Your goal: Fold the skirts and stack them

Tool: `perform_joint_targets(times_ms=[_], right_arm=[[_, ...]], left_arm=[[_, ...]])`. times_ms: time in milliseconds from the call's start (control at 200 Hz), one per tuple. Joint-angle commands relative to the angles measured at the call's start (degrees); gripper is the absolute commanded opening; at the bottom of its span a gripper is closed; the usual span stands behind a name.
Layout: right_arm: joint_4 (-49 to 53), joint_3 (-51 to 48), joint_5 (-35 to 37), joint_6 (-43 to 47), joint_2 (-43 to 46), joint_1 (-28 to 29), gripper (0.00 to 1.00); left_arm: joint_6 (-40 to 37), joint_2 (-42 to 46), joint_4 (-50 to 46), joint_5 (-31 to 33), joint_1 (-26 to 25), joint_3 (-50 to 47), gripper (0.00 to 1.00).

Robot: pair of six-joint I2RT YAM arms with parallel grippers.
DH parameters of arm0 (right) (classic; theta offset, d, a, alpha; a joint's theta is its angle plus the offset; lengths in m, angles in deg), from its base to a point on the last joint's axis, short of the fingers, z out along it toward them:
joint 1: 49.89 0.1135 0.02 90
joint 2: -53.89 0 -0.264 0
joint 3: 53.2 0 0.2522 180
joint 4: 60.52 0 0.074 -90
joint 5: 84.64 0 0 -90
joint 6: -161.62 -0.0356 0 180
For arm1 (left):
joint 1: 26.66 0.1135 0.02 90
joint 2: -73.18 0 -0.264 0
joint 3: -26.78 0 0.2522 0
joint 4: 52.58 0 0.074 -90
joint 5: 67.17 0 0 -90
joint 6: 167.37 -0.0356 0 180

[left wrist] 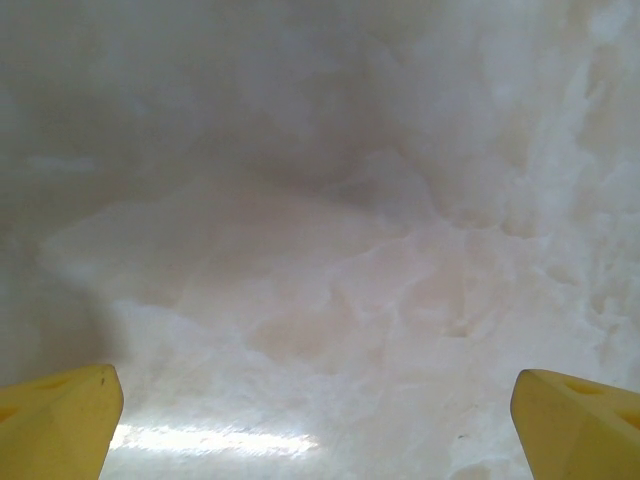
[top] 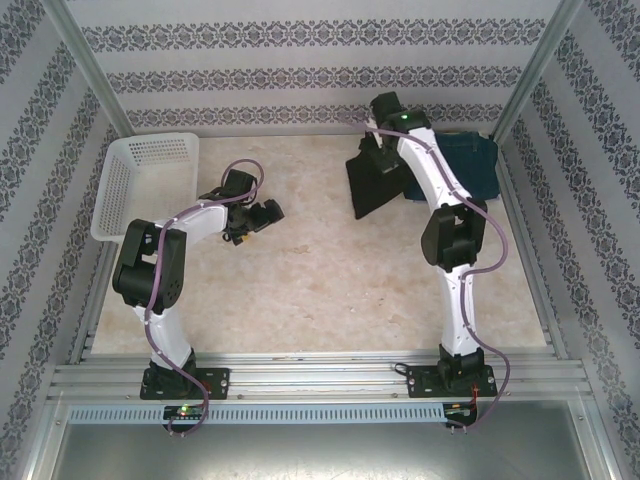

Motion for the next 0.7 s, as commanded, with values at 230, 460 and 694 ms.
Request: perform_joint_targets(times_ms=[230, 460, 694], right_arm=[[4.7, 6.1, -9.4, 6.6, 1.1, -16.7, 0.00], [0.9, 6.1, -22.0, 4.4, -2.2, -27.4, 0.00], [-3.2, 5.5, -22.3, 6.5, -3.5, -31.5, 0.00]], left_arm=[[0.1, 2.2, -9.7, 4.8, 0.3, 3.0, 1.00], [-0.2, 5.0, -13.5, 8.5, 0.3, 2.0, 1.00], [-0.8, 5.6, -15.9, 10.7, 0.3, 3.5, 1.00]])
